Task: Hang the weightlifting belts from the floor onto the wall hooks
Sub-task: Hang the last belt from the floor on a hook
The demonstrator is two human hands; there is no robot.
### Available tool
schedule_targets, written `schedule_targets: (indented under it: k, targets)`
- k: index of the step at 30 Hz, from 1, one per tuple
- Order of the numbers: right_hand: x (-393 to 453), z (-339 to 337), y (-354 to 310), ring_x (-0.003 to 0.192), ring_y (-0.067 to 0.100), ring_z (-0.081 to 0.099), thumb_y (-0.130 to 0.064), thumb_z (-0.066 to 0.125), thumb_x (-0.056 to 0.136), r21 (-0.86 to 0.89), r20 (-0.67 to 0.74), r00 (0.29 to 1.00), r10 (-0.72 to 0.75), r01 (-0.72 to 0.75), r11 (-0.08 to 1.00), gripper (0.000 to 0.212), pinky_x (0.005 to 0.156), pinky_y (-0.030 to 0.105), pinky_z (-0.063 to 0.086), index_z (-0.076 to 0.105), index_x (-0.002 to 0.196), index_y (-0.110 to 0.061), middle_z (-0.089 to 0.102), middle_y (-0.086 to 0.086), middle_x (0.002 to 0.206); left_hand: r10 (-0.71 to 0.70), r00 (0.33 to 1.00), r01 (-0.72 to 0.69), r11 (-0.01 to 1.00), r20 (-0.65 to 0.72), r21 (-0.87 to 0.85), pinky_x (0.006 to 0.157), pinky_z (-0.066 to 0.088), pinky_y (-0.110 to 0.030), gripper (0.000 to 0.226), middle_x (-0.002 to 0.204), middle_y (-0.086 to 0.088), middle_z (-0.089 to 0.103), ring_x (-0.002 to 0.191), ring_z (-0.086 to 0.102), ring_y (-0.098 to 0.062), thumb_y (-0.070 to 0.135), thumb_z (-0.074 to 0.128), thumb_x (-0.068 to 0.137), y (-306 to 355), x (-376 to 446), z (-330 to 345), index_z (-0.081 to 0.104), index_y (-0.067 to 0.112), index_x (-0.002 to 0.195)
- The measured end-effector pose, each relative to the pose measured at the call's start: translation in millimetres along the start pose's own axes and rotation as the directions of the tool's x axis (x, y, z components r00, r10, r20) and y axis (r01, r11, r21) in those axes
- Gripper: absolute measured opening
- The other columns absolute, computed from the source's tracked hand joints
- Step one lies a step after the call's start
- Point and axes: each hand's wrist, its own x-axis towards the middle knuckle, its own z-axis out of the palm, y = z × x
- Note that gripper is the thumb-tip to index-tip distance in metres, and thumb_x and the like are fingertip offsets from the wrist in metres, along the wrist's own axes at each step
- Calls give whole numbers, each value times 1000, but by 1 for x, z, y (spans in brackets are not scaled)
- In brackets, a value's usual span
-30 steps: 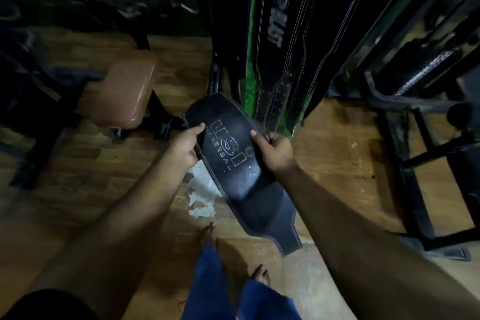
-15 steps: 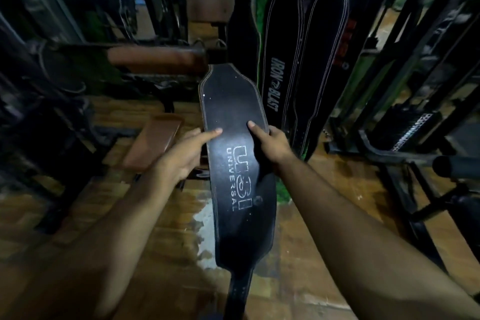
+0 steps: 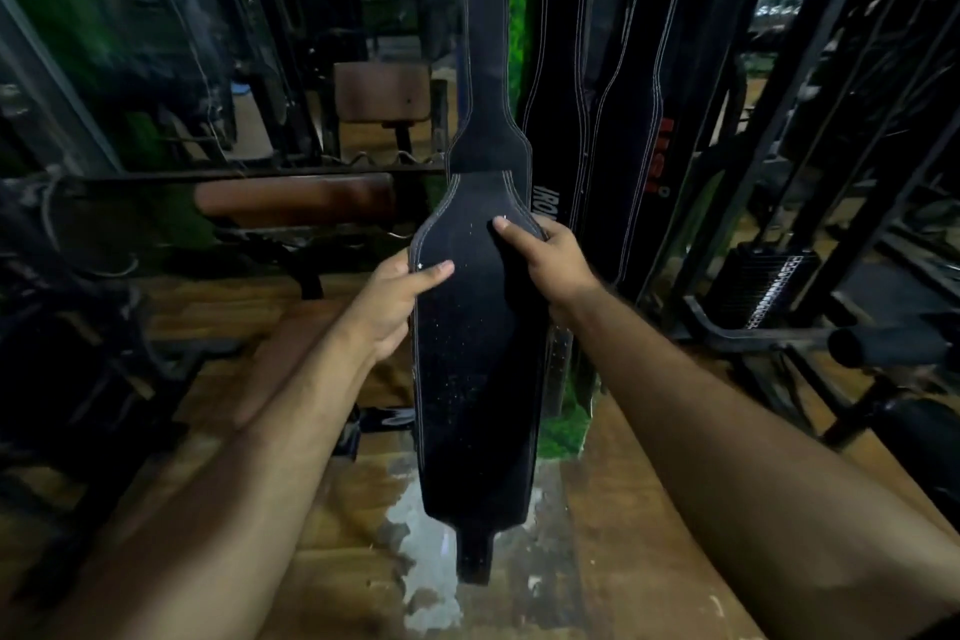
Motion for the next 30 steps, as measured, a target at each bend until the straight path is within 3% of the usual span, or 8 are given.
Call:
schedule_targets:
  k: [4, 8, 13, 16, 19, 22, 26, 30]
  targets:
    - [-7, 19, 2, 74, 8, 72, -7, 67, 96, -111, 24, 991, -134, 136, 984, 5, 65, 21, 58, 70, 94, -4, 75, 5, 85, -133, 985, 137, 990, 108, -38, 101, 50, -47, 53, 128, -19, 67, 116, 65, -31, 43, 51, 100, 23, 7, -15, 59, 4, 135]
    - [-19, 28, 19, 90, 18, 70, -6, 64, 97, -84, 72, 987, -142, 148, 985, 12, 81, 30, 61, 69, 107, -3, 73, 11, 101, -348, 932, 348, 937, 96, 17, 84, 57, -43, 83, 117, -17, 73, 103, 72, -33, 78, 40, 87, 48, 25, -18, 67, 8, 123]
    - [-29, 25, 24, 74, 22, 66, -17, 65, 98, -111, 188, 982, 35, -15, 994, 16, 69, 31, 55, 67, 95, -2, 68, 9, 85, -380, 923, 370, 921, 67, 124, 69, 62, -33, 28, 104, -14, 71, 75, 75, -20, 25, 62, 96, 53, 38, -13, 66, 5, 116]
    - [-31, 20, 29, 65, 28, 42, -69, 64, 84, -73, 108, 969, 222, -215, 974, 63, 60, 29, 31, 62, 89, -6, 49, 14, 77, -290, 955, 279, 948, 59, 153, 110, 42, -52, 31, 113, -19, 72, 107, 70, -29, 17, 70, 87, 43, 34, -14, 68, 2, 115]
    - [-23, 19, 33, 57, 14, 42, -82, 60, 76, 220, 50, 937, 346, -349, 911, 66, 56, 25, 32, 59, 101, -20, 38, -2, 68, -180, 980, 169, 979, 85, 116, 118, 30, -55, 47, 122, -17, 69, 129, 57, -33, 18, 75, 78, 34, 26, -20, 66, 1, 120]
    - [-14, 22, 28, 67, 20, 51, -69, 73, 76, 259, -35, 936, 351, -330, 908, 55, 68, 33, 45, 66, 91, -17, 47, 3, 74, -147, 961, 117, 984, 235, 137, 108, 44, -44, 15, 100, -7, 76, 105, 68, -23, 6, 61, 94, 30, 15, -23, 71, 8, 105]
    - [-11, 28, -7, 70, 27, 73, -22, 75, 88, 306, -173, 936, 306, -245, 920, 32, 67, 37, 63, 71, 112, -2, 75, 16, 93, -157, 911, 60, 965, 380, 254, 86, 54, -28, 25, 93, -2, 77, 91, 72, -12, -5, 61, 91, 28, 4, -25, 69, 15, 102]
    - [-10, 28, -16, 82, 31, 73, -11, 71, 91, 154, -187, 971, 148, -120, 981, 15, 82, 48, 61, 70, 104, -4, 75, 17, 96, -189, 926, 79, 943, 326, 324, 70, 52, -21, 32, 85, 5, 76, 82, 71, -7, -9, 61, 89, 28, 9, -14, 63, 18, 107]
